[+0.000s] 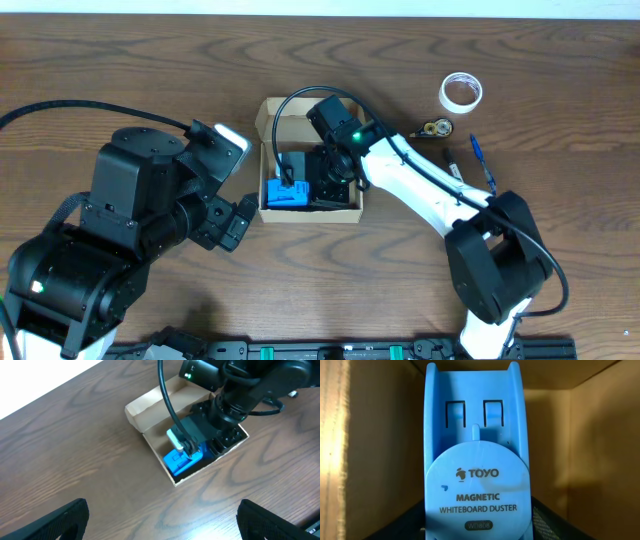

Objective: Pack container
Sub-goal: 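Lower the blue duster into the box with the right gripper, then open the right gripper and withdraw it from the box, then move the right gripper to the white tape roll and grasp it, then lift the white tape roll with the right gripper toward the box, then lower the tape roll into the box beside the duster and release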

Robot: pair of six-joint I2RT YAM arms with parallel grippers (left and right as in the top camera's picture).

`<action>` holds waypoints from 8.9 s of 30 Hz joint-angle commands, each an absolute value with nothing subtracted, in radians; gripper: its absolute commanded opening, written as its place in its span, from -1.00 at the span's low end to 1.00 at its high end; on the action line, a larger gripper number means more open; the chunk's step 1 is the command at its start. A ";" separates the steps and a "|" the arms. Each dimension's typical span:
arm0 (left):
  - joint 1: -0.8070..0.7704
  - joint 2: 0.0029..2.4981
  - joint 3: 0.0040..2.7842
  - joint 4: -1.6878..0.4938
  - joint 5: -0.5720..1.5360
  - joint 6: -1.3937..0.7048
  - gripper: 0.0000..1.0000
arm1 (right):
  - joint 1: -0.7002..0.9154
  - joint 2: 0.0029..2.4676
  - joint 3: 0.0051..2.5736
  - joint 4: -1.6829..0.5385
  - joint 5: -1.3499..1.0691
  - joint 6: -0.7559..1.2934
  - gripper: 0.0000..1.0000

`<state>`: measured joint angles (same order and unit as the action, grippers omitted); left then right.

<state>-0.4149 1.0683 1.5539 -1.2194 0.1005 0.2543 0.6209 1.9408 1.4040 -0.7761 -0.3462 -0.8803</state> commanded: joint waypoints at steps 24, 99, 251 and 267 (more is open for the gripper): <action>-0.412 1.069 1.567 -1.220 0.094 0.240 0.91 | 0.614 1.943 1.422 -0.783 -0.377 -0.797 0.56; -0.412 1.069 1.567 -1.221 0.094 0.240 0.90 | 0.001 2.242 1.940 -0.806 0.097 0.125 0.80; -0.412 1.069 1.567 -1.221 0.094 0.240 0.90 | 0.569 2.271 1.836 -1.170 -0.703 -0.908 -0.72; -0.412 1.069 1.567 -1.221 0.094 0.240 0.91 | 0.569 2.262 1.873 -1.207 -0.704 -0.823 -0.25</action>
<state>-0.4149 1.0691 1.5539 -1.2198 0.1005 0.2539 0.5602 2.2631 1.8408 -1.1889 -0.6941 -0.8673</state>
